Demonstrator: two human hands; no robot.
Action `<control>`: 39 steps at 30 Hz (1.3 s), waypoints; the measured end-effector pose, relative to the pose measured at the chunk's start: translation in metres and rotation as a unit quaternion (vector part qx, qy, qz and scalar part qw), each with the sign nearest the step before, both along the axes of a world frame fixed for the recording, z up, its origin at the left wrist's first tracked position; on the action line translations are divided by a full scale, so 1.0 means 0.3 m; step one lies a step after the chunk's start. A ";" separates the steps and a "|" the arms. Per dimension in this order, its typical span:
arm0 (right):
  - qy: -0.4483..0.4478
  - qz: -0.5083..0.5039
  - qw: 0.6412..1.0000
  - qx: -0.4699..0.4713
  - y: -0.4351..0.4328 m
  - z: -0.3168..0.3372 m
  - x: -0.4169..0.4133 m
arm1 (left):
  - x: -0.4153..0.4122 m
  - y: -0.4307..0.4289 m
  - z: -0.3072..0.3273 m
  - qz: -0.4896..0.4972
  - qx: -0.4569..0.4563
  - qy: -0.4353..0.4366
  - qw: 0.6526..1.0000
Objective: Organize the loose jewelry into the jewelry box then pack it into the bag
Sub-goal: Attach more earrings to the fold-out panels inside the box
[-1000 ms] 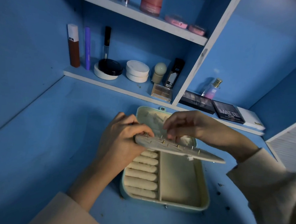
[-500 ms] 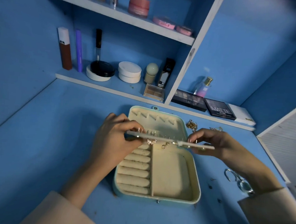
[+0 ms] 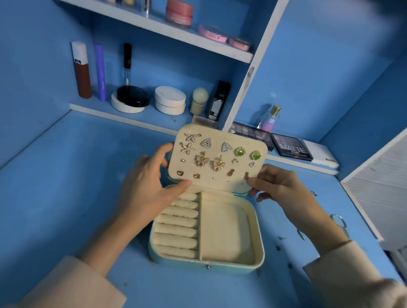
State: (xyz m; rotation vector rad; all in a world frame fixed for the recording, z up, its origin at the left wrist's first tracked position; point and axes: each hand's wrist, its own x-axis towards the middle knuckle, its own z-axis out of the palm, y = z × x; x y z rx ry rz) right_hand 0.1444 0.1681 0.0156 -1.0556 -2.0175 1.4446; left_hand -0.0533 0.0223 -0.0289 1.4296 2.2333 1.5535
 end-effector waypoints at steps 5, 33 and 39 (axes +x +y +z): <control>0.005 -0.007 1.000 -0.004 -0.015 0.006 0.025 | -0.002 0.002 -0.001 -0.005 0.000 0.012 1.000; -0.375 0.114 0.874 0.287 -0.066 0.026 0.232 | -0.007 0.003 -0.004 -0.010 0.002 0.002 1.000; -0.353 0.106 0.880 0.300 -0.057 0.027 0.210 | -0.007 0.003 -0.006 -0.012 0.002 0.002 1.000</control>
